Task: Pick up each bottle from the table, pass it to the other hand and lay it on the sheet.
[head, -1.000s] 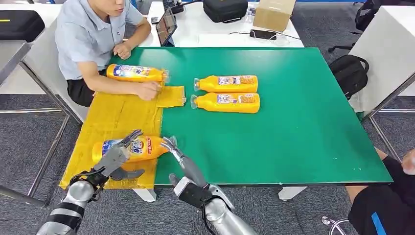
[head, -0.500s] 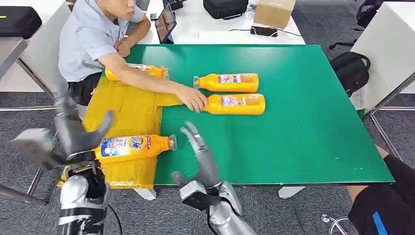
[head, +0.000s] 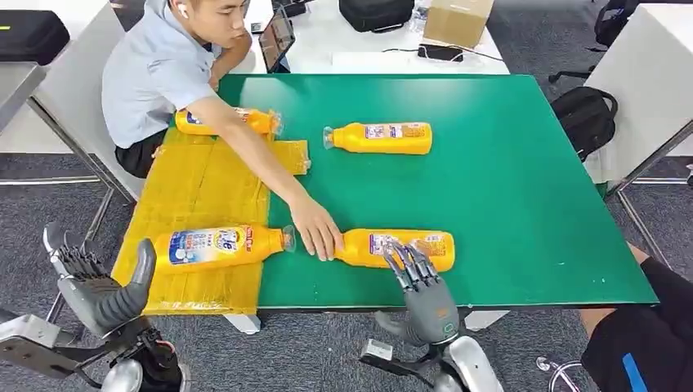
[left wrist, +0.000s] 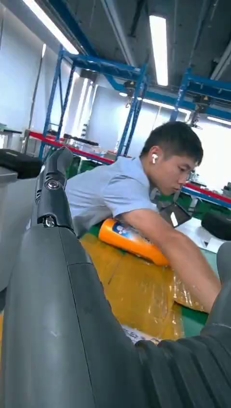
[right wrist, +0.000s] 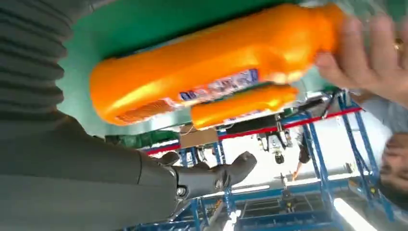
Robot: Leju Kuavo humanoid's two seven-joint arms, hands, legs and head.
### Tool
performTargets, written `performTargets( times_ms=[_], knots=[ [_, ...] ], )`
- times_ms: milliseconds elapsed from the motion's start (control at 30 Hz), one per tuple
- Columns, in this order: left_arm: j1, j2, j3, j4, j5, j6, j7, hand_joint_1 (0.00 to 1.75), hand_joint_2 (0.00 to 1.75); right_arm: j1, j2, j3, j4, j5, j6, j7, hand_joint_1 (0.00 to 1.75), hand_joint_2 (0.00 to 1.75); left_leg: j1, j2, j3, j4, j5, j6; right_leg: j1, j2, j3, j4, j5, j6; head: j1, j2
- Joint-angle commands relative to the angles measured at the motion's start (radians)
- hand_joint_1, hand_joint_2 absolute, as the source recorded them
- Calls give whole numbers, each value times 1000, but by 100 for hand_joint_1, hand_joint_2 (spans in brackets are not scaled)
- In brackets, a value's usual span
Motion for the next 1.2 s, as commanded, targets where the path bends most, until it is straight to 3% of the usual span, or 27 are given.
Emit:
performTargets(
  times_ms=[33, 100, 267, 600, 800, 1200],
  knots=[
    [38, 16, -52, -12, -76, -1, 26, 0, 175, -139, -92, -105, 202, 184, 77, 229, 0, 175, 0, 2, 9, -3, -2, 2, 1, 1, 8, -3, -1, -5, 0, 0],
    [45, 14, -60, -17, -100, 8, 27, 0, 175, -150, -94, -111, 216, 189, 143, 250, 0, 175, 0, 3, 6, -1, -1, 2, 1, 2, 5, -2, 0, -3, 0, 0],
    [38, 14, -61, -13, -105, 9, 26, 0, 175, -149, -89, -106, 220, 203, 145, 263, 0, 175, 1, 0, 6, -1, 0, 1, 2, -1, 6, -2, -1, -3, 1, 0],
    [-2, 22, -93, 20, -110, -14, 8, 0, 175, -320, -63, -93, 409, 224, 17, 237, 0, 175, 1, 5, 7, -1, 0, 2, 2, 4, 5, -2, 1, -3, 0, 0],
    [-15, 22, -92, 30, -98, -20, 17, 0, 175, -362, -56, -94, 452, 209, 43, 232, 0, 175, 1, 4, 8, -2, 1, 2, 2, 3, 6, -2, 1, -4, 0, 0],
    [-72, 27, -98, 108, -49, -71, 56, 0, 175, -517, -28, -103, 766, 161, 191, 245, 0, 175, 1, 3, 7, -2, 2, 2, 2, 2, 6, -2, 2, -3, 0, 0]
  ],
)
